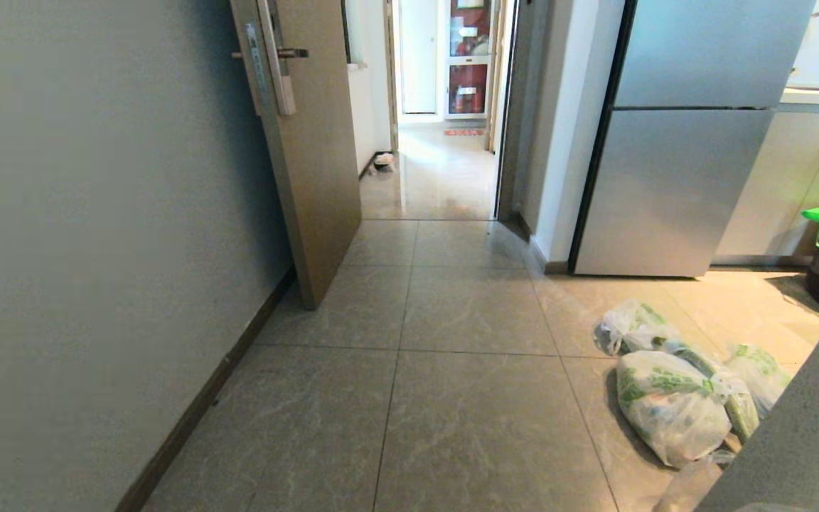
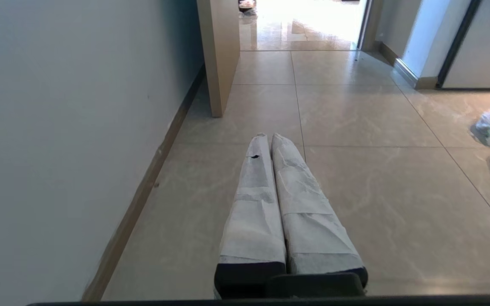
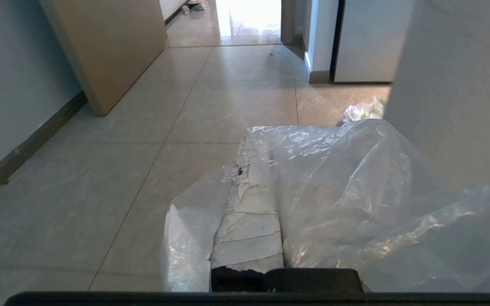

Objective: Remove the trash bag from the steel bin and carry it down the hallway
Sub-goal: Put the trash bag at the door

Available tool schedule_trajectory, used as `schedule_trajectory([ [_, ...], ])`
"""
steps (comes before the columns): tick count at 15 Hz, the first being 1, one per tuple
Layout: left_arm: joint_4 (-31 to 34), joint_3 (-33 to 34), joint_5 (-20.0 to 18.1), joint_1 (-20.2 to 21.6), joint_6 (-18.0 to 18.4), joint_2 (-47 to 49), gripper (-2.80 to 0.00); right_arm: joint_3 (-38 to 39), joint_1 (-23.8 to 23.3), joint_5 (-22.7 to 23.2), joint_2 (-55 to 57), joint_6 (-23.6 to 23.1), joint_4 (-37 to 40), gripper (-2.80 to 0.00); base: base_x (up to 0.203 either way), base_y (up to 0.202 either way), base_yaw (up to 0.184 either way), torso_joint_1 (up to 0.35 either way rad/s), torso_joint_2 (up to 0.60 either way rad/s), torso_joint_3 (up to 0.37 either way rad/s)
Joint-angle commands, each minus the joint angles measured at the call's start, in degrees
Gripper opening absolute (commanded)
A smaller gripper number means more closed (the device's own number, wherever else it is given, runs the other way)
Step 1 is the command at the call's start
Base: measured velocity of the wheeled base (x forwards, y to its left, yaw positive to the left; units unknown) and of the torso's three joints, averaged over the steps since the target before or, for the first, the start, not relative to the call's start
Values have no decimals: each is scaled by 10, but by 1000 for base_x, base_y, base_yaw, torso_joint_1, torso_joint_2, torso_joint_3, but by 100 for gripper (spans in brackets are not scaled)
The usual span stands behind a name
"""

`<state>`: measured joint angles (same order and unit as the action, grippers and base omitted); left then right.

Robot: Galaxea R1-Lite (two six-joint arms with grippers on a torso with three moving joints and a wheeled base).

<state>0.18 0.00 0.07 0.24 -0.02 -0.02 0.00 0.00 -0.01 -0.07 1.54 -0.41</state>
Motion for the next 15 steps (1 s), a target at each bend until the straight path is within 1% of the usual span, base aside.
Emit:
schedule_trajectory([
  [1,0,2,0,0,-1,0,-280,1,0,0,0,0,0,-280,192,0,2,-2,6,2],
  [15,0,2,0,0,-1,0,-280,1,0,0,0,0,0,-280,191,0,1,3,3,2],
])
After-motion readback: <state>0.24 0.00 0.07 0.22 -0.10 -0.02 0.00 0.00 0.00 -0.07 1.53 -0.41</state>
